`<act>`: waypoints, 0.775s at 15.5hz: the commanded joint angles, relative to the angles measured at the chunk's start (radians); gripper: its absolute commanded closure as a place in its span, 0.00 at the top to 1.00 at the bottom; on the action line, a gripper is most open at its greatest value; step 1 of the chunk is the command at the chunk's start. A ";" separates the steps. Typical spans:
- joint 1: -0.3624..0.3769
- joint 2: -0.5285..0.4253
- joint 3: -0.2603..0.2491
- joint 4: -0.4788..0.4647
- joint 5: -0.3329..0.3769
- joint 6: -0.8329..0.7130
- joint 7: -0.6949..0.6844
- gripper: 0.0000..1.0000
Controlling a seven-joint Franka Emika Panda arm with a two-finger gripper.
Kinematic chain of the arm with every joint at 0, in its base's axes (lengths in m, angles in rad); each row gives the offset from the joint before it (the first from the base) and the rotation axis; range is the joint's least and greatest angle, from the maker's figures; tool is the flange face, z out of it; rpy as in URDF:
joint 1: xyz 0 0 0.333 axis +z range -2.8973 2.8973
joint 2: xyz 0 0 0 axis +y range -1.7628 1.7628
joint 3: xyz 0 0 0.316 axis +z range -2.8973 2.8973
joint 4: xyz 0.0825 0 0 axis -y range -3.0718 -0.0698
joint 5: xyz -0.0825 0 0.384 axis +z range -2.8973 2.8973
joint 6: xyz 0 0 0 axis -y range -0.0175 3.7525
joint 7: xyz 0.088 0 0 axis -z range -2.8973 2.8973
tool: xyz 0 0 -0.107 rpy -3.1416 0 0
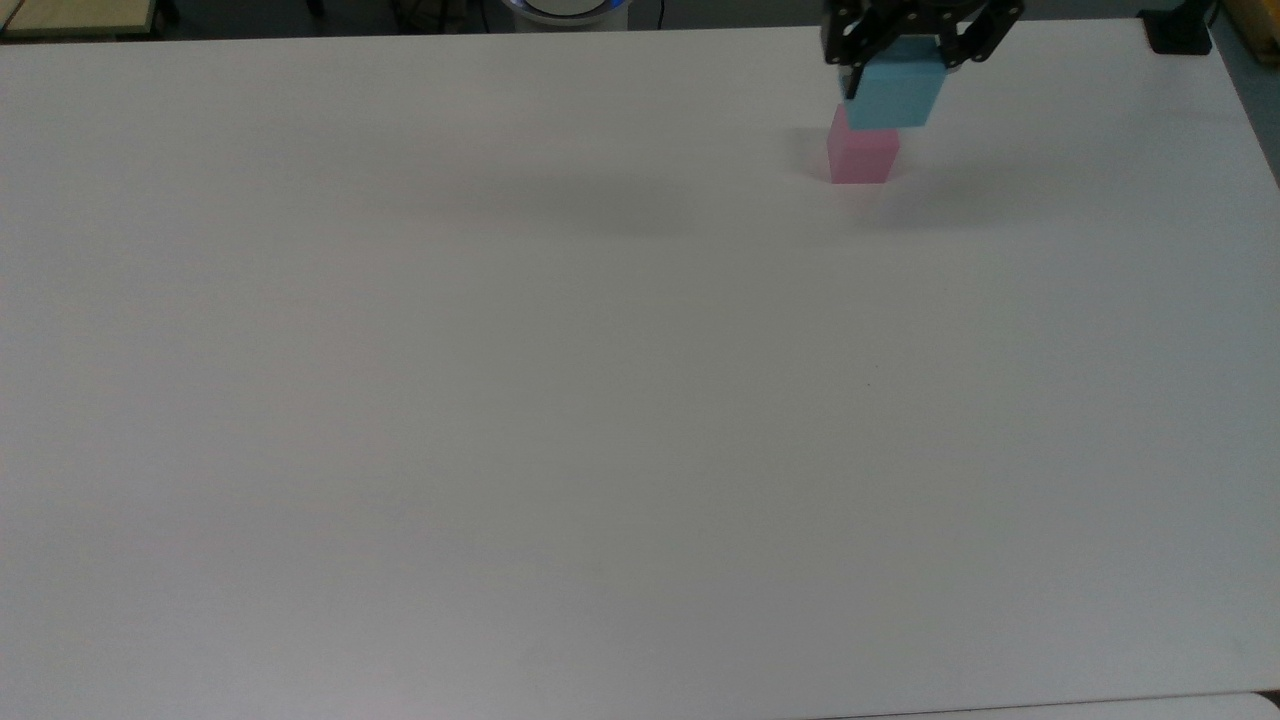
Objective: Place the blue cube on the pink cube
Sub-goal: 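Position the held blue cube above the pink cube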
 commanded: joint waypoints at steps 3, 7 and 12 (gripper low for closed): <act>0.150 -0.112 -0.017 -0.149 0.019 0.015 0.117 0.20; 0.219 -0.178 -0.017 -0.246 0.020 0.026 0.161 0.20; 0.242 -0.252 -0.017 -0.487 0.037 0.221 0.265 0.20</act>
